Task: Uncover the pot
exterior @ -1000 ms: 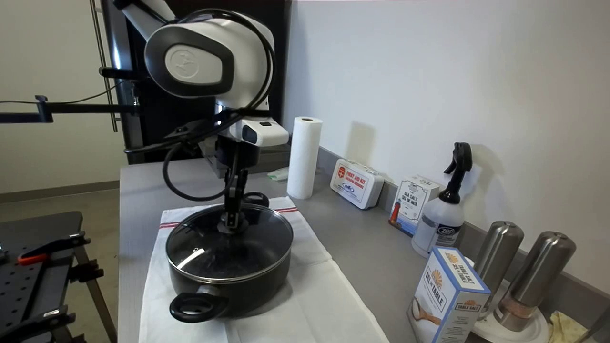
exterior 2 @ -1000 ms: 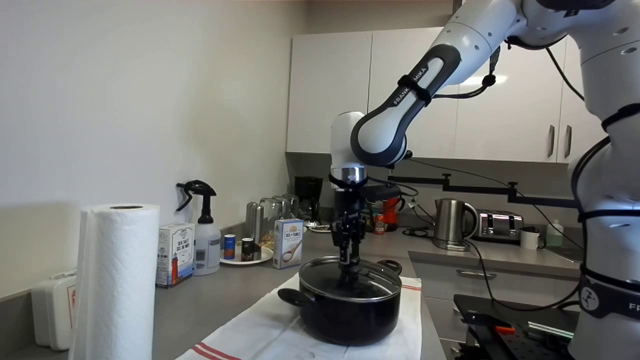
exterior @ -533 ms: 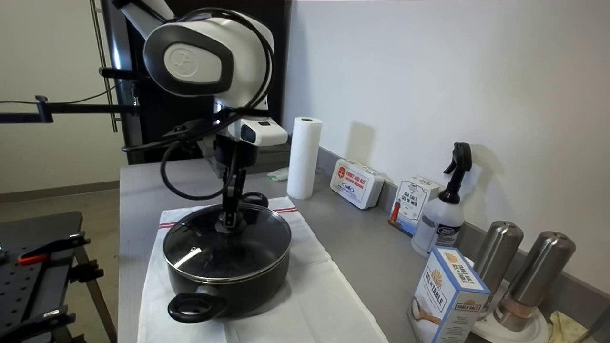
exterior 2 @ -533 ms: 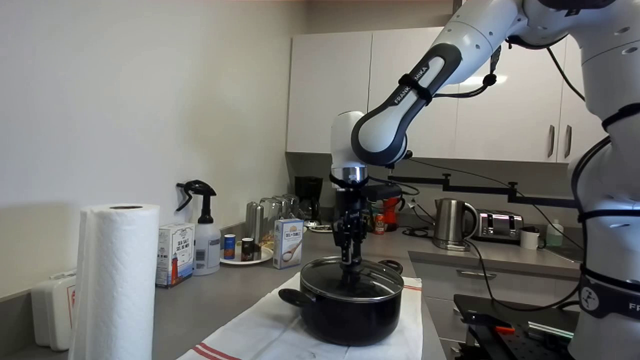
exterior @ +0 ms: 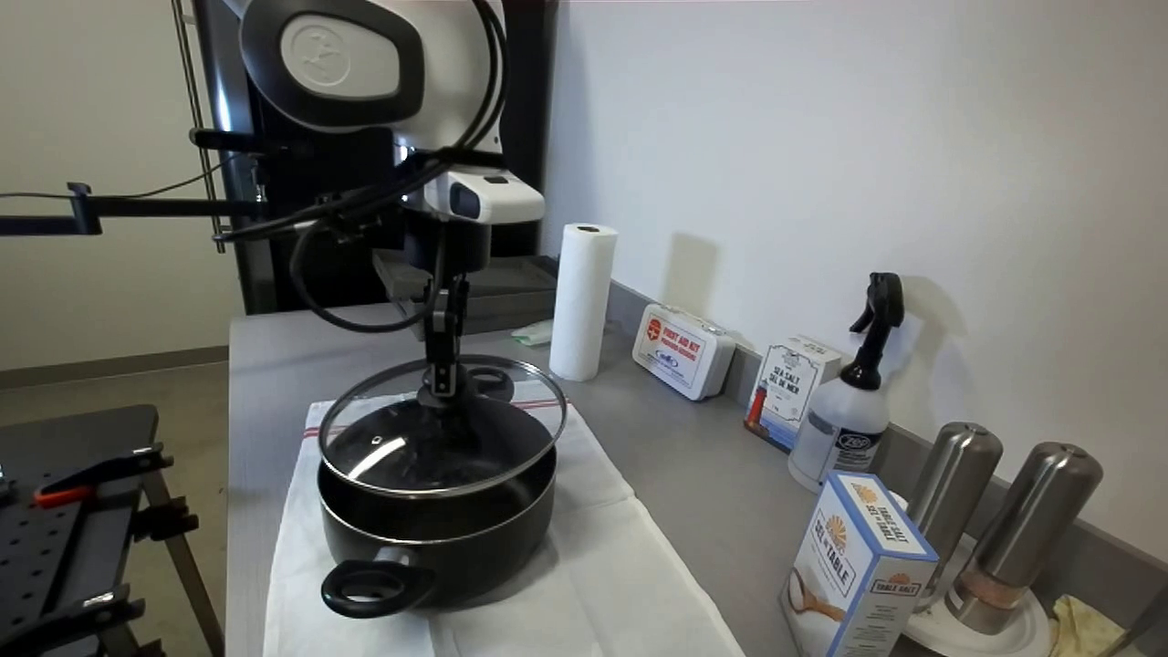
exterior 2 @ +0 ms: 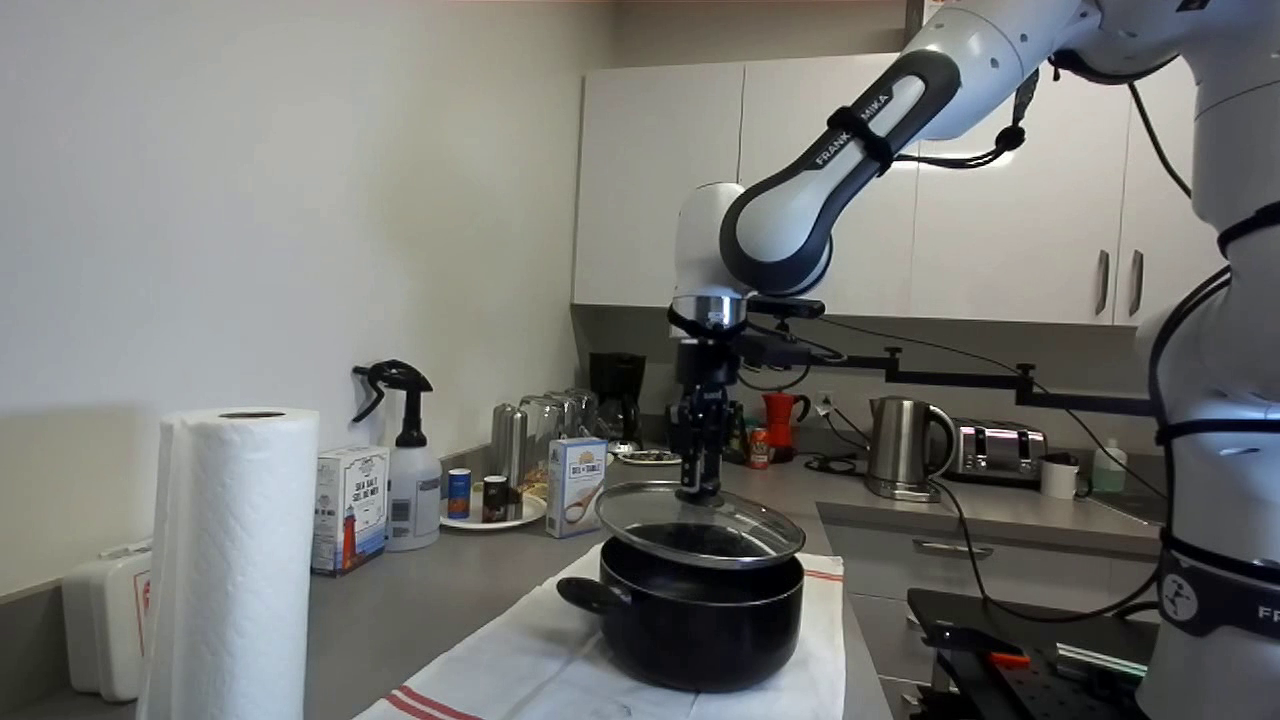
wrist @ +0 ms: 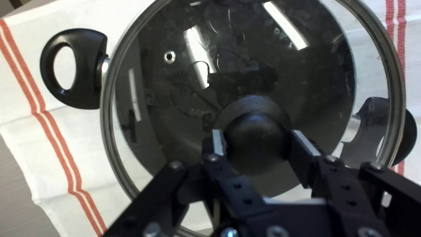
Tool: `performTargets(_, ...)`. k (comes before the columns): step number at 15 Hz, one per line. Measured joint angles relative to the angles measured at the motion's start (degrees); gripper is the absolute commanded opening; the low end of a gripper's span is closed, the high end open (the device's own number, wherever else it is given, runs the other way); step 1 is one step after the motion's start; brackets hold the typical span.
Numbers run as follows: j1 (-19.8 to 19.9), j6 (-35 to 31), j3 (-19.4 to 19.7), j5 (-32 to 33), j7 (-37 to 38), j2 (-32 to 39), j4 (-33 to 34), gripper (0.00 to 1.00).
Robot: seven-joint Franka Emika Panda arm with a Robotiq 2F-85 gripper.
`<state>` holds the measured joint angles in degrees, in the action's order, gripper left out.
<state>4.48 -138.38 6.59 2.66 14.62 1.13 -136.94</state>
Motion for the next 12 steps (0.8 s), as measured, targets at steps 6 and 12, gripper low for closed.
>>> performTargets(6,-1.81,0.32,-3.66,0.39,-0.13,-2.40,-2.77,0.25)
performTargets(12,-6.57,0.77,-9.39,3.91,0.42,-1.95,-4.38,0.25)
